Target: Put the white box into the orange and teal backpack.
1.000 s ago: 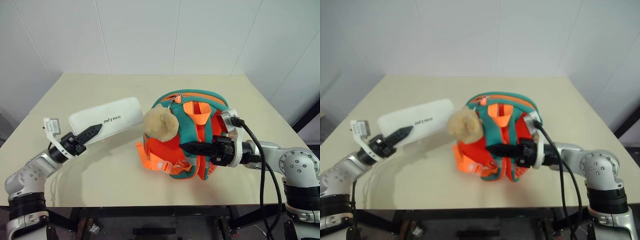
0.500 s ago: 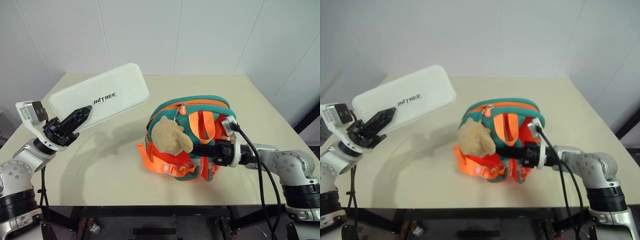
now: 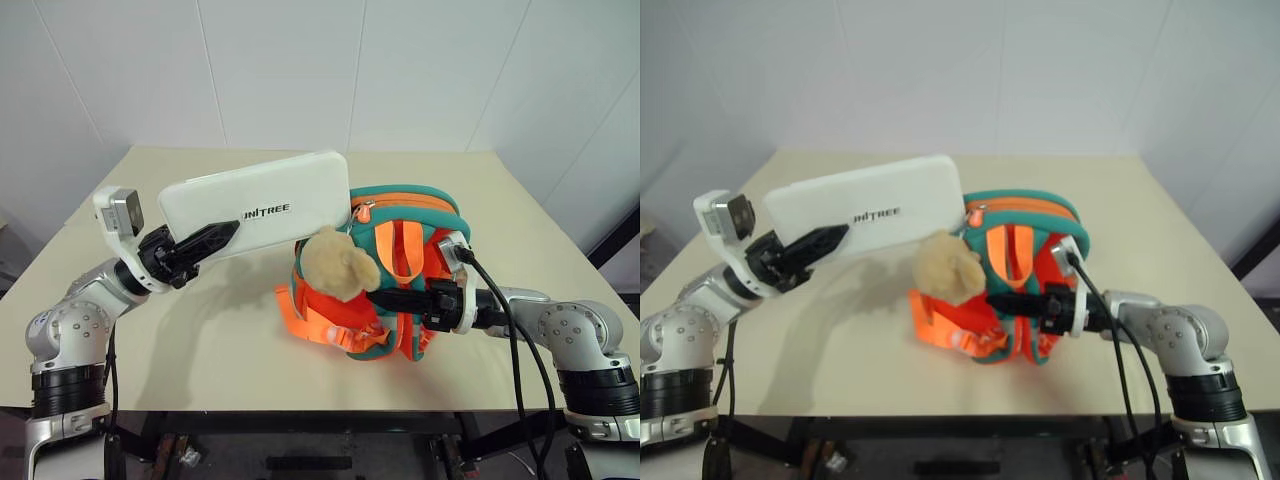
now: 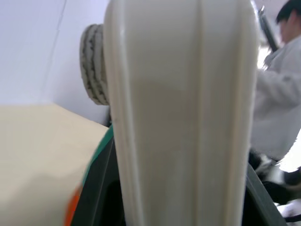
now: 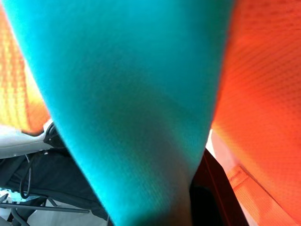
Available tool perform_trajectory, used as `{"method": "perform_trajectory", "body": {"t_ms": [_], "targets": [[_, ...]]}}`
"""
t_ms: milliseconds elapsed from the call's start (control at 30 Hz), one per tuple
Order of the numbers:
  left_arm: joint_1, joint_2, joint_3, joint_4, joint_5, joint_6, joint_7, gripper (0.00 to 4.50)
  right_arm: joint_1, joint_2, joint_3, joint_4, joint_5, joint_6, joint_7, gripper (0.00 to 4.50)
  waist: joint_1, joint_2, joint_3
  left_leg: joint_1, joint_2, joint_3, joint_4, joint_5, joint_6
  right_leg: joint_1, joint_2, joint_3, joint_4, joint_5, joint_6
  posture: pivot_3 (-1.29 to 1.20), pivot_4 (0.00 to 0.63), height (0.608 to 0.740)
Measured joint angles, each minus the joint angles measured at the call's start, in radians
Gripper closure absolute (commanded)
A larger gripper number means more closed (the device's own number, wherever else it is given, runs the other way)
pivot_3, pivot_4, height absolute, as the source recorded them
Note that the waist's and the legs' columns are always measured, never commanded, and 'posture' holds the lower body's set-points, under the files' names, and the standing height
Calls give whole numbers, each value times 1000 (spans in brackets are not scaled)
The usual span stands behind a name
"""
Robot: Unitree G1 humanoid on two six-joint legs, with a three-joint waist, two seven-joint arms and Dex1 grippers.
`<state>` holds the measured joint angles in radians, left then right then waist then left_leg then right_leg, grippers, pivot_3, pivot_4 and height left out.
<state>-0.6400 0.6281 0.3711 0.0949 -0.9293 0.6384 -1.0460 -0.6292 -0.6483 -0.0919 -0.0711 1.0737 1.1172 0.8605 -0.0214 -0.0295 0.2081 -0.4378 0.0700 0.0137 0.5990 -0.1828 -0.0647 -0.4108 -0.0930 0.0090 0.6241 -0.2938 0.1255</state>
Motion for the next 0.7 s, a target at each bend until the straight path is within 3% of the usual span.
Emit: {"method": "perform_trajectory", "body": {"t_ms": [400,700], "targets": [[-26,93,-87,92,162,-180,-144,3147,13,12,-3,-1,-2,0,-1,4436,-1,0,0,0,0,0,0,0,0,0,0,0,0,0,0,0,150,740],[-169,94,-209,235,341,-345,-160,3147,20,37,-6,-9,-3,-3,-13,4436,21,0,0,0,0,0,1,0,0,0,0,0,-1,1,0,0,150,740]]}}
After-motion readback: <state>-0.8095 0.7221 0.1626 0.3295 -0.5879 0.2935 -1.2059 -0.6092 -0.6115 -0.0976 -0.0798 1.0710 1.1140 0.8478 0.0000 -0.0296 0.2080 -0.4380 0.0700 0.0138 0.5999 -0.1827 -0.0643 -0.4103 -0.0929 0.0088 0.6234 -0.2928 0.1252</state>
